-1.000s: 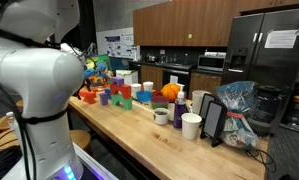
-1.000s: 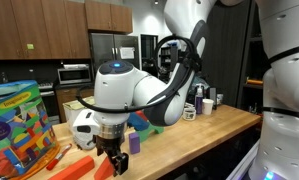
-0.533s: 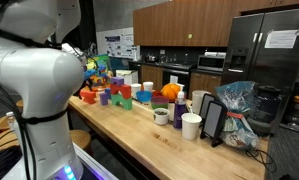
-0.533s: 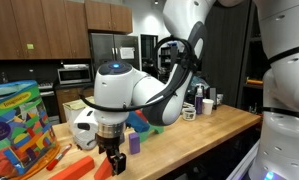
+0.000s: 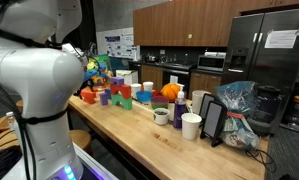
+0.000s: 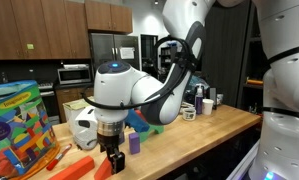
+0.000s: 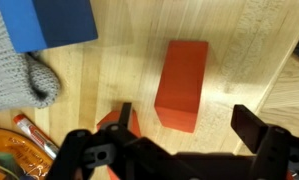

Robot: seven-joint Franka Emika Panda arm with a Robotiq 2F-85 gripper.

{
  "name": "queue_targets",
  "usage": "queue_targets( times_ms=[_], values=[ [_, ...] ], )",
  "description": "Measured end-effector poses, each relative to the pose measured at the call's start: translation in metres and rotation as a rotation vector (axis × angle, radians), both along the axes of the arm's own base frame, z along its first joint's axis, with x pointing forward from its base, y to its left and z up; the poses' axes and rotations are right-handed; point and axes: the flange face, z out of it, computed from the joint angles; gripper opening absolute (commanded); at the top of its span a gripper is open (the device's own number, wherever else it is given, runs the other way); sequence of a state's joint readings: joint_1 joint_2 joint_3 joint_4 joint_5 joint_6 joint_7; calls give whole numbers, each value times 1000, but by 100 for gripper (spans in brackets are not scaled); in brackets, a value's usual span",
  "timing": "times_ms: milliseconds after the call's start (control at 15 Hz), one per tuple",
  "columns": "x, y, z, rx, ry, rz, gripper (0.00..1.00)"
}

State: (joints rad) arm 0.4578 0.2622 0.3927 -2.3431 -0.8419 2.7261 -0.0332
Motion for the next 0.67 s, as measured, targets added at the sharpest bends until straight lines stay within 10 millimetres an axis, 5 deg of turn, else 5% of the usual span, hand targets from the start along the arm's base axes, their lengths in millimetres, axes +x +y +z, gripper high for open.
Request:
queue_targets(
  times_ms=[333, 400, 667],
  values=[
    [7, -3, -3, 5, 34, -32, 96],
    [8, -3, -4, 5, 40, -37, 74],
    [13, -3, -7, 6, 58, -39, 57]
  ],
)
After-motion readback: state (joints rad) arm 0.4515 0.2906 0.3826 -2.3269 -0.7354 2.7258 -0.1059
